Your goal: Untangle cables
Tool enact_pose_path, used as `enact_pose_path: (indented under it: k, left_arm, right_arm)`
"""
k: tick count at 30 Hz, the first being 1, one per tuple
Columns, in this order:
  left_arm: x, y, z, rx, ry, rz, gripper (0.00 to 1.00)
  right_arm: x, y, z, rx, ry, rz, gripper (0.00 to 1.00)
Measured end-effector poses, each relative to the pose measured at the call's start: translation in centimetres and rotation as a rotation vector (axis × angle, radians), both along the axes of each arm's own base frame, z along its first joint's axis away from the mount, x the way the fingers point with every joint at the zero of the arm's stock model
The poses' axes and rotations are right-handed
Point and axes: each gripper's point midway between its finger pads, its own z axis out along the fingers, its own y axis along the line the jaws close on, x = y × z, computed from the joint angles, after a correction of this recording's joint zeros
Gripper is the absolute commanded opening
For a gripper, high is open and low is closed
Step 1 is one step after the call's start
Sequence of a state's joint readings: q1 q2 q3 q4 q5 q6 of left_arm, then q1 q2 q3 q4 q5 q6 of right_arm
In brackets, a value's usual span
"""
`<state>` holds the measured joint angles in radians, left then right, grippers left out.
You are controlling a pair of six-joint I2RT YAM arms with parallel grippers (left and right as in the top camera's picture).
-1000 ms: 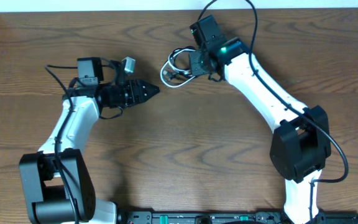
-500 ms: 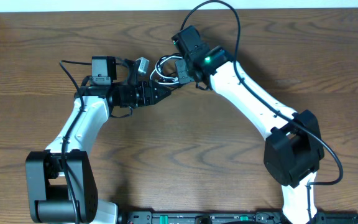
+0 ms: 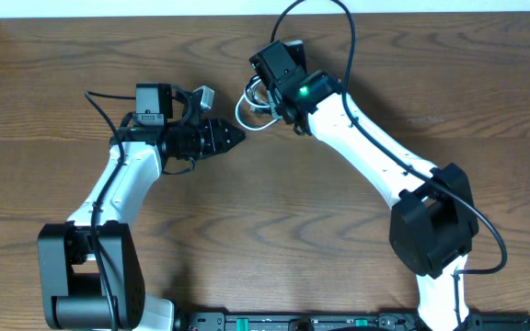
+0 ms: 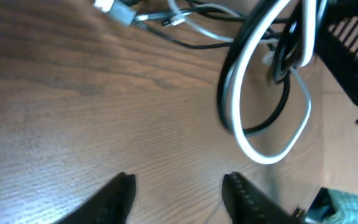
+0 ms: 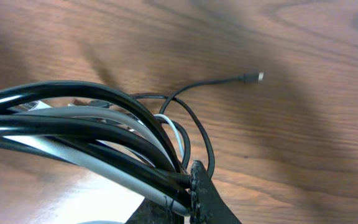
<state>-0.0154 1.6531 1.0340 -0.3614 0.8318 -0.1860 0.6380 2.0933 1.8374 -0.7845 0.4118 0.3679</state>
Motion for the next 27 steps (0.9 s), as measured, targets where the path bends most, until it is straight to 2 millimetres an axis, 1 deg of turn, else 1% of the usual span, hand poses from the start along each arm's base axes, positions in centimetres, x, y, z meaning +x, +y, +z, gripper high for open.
enact_pose_path:
  k: [1, 5, 11, 14, 19, 24, 27]
  left_arm:
    - [0.0, 0.0, 0.0, -0.002, 0.003, 0.003, 0.64]
    - [0.0, -0.3, 0.3, -0.025, 0.003, -0.003, 0.69]
    - [-0.4, -1.4, 1.6, -0.11, -0.023, -0.06, 0.69]
    - [-0.6, -1.8, 2.1, -0.137, -0.032, -0.083, 0.69]
    - [-0.7, -2.0, 2.3, -0.152, -0.034, -0.094, 0.69]
    - [-0.7, -2.0, 2.3, -0.153, -0.034, -0.095, 0.68]
    - [-0.5, -1.6, 1.8, -0.123, -0.029, -0.075, 0.68]
  right_arm:
    - [0.1, -0.2, 0.0, -0.005, -0.004, -0.006, 0.01]
    - [0.1, -0.1, -0.1, 0.012, 0.009, 0.0, 0.01]
    - [-0.4, 1.0, -0.4, 0.037, 0.025, 0.026, 0.01]
    - [-0.9, 1.9, -1.1, 0.036, 0.04, 0.045, 0.01]
    - [-1.2, 3.3, -2.0, 0.041, 0.043, 0.071, 0.01]
    - [-1.6, 4.8, -1.9, 0.062, 0.032, 0.1, 0.01]
    - [-1.7, 5.8, -1.6, 0.072, 0.017, 0.123, 0.01]
